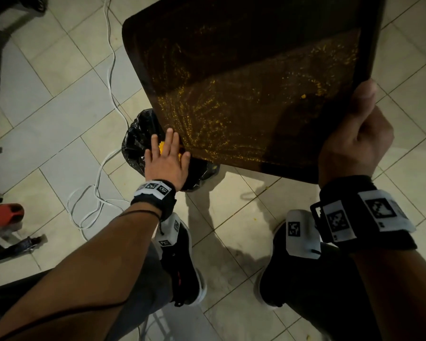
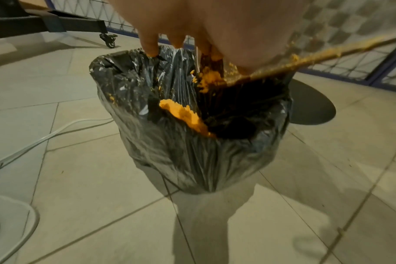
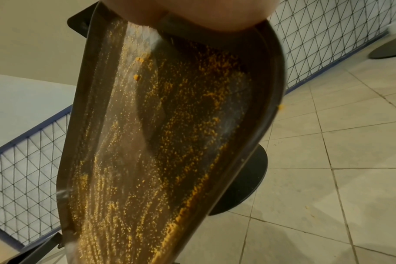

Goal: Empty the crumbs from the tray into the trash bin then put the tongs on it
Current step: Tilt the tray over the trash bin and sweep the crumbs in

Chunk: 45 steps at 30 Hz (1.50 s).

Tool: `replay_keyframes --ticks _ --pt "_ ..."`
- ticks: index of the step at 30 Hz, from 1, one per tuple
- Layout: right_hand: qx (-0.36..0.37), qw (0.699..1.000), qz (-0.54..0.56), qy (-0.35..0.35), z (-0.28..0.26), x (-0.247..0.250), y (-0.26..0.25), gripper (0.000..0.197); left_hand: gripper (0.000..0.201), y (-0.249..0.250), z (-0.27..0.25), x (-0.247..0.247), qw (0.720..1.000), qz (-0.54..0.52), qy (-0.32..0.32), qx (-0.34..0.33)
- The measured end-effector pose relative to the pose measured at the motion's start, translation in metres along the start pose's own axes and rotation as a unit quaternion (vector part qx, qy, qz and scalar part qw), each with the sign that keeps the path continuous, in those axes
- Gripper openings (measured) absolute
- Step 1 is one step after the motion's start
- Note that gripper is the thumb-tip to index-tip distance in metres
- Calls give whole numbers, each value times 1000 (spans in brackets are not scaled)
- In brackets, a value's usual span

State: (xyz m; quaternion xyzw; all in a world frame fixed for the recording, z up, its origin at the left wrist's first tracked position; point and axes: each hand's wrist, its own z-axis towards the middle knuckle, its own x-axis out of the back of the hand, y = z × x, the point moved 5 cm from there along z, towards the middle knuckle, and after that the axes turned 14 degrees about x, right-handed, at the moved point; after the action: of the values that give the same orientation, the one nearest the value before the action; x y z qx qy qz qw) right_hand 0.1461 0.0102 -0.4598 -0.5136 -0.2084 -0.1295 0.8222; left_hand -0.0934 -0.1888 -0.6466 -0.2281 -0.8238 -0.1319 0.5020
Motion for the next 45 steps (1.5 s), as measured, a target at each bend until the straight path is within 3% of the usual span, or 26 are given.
replay_keyframes --ticks 4,9,11,14,17,19,22,25,29,32,36,40,45 --pt "4 1000 -23 -9 7 3 -5 49 65 9 -17 -26 997 4 -70 -16" --pt "51 999 -20 -4 1 1 -10 37 61 10 -36 -27 995 -93 1 32" --pt "59 998 -2 2 1 0 -13 35 70 14 -40 -34 993 -118 -8 2" --pt "66 997 -21 -14 3 -1 -17 36 68 15 -38 -37 995 -96 -21 -6" --pt "70 996 -47 -21 3 1 -14 36 58 6 -32 -21 996 -76 11 54" --pt "62 997 -47 -15 3 1 -12 36 60 1 -27 -14 993 -102 36 54" --pt "51 998 -49 -4 4 0 -12 38 68 6 -24 -22 994 -111 8 18" --pt "35 998 -42 -13 5 0 -9 41 67 10 -26 -31 996 -75 -37 38" --pt "32 994 -98 -24 3 1 -6 38 65 16 -37 -20 992 -107 6 63" --pt "25 992 -119 -28 3 -2 -7 37 65 33 -61 -4 972 -225 65 30" --pt "-15 990 -134 -42 -2 -4 0 40 65 79 -90 28 940 -330 87 -29" --pt "-40 990 -127 -46 -6 0 4 41 70 128 -90 72 932 -313 151 -105" --pt "-57 987 -135 -64 -2 2 4 44 74 151 -50 107 934 -261 186 -156"
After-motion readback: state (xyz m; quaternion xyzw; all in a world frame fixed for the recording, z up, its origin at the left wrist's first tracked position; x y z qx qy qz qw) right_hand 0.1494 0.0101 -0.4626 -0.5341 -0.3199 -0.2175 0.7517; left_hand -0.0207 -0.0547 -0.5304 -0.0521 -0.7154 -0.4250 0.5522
